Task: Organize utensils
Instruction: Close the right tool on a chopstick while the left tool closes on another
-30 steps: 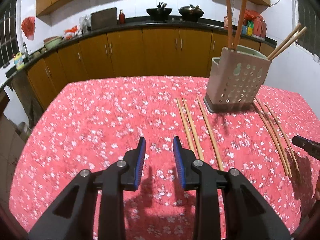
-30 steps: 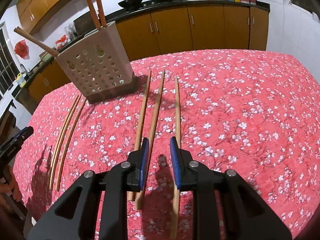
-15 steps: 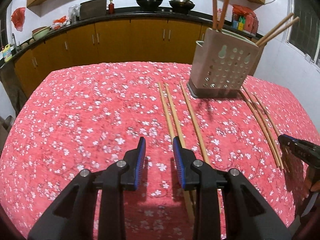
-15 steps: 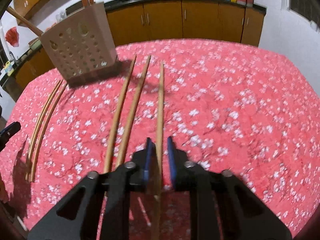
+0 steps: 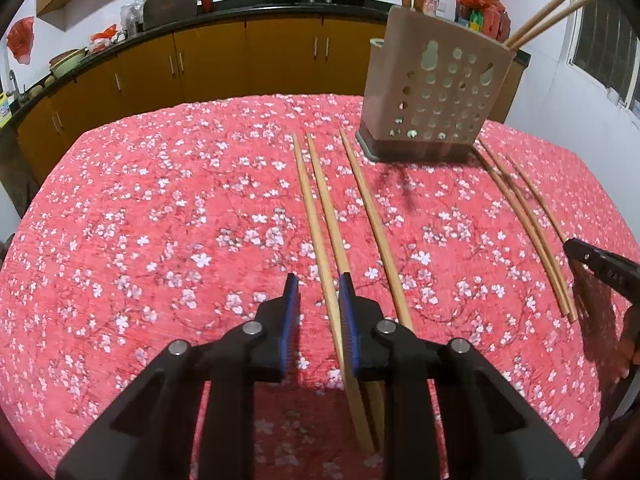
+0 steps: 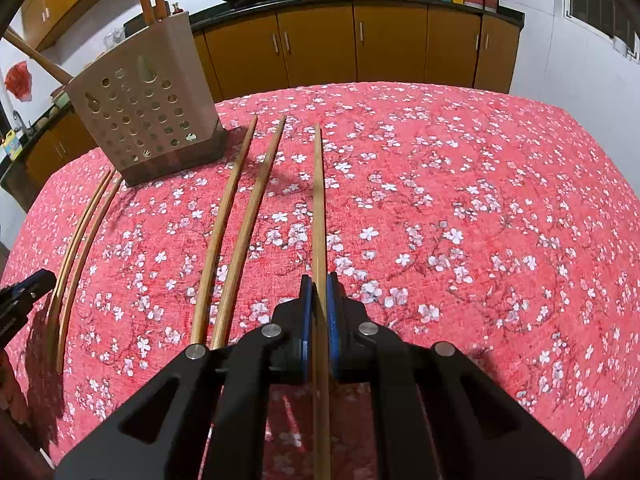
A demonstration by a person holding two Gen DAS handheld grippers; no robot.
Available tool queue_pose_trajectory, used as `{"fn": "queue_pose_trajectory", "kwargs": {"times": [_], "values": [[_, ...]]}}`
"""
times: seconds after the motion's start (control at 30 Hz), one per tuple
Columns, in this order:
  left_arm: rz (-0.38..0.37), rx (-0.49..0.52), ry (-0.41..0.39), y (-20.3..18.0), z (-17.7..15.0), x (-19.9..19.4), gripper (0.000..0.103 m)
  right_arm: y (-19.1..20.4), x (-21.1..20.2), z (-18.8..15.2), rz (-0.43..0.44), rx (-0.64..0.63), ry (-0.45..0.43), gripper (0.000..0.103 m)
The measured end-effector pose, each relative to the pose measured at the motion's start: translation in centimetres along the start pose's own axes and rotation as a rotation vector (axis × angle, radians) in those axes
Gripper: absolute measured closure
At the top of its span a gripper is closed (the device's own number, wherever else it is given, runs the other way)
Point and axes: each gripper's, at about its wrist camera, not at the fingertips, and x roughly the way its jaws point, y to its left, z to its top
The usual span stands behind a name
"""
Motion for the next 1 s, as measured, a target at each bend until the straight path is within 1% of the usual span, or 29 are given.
{"fn": "queue_pose_trajectory", "kwargs": {"times": [0.1,0.33,0.37,0.4,0.43,0.57,0.73,0.87,1.0], "values": [[0.004,0.000,0.017,0.0,-0.3,0.5,0.084,0.0,0.0,-0.1,0.001,-0.003,-0.002,0.095],[0.017,0.011,0.010,-0.2,-0.2,0.8,0.085,0.4,0.1,-0.3,0.003,-0.004,0.002,0.094],[0.020,0.013,0.011,-0.3,-0.2,0.8,0.087,0.5,0.1,-0.3,0.001,-0.006,0.000,0.094],[0.025,0.011,0.011,-0.3,-0.2,0.9,0.092,0.5,0.1,-0.4,0.001,-0.009,-0.002,0.094],[0.029,0.009,0.011,-0.2,-0.2,0.9,0.094,0.5,0.0,-0.4,0.000,-0.013,-0.002,0.094],[0.057,-0.017,0.010,1.1,0.5,1.3,0.095,0.4,0.1,-0.2,-0.001,-0.021,-0.001,0.095],[0.111,-0.080,0.008,3.9,1.5,1.8,0.095,-0.7,0.8,0.9,-0.036,0.013,-0.016,0.095],[0.098,-0.120,0.002,5.3,1.6,1.8,0.095,-1.4,1.3,1.3,-0.033,0.043,-0.035,0.095],[0.109,-0.112,0.003,5.5,1.5,1.7,0.094,-1.5,1.4,1.4,-0.025,0.047,-0.036,0.094]]}}
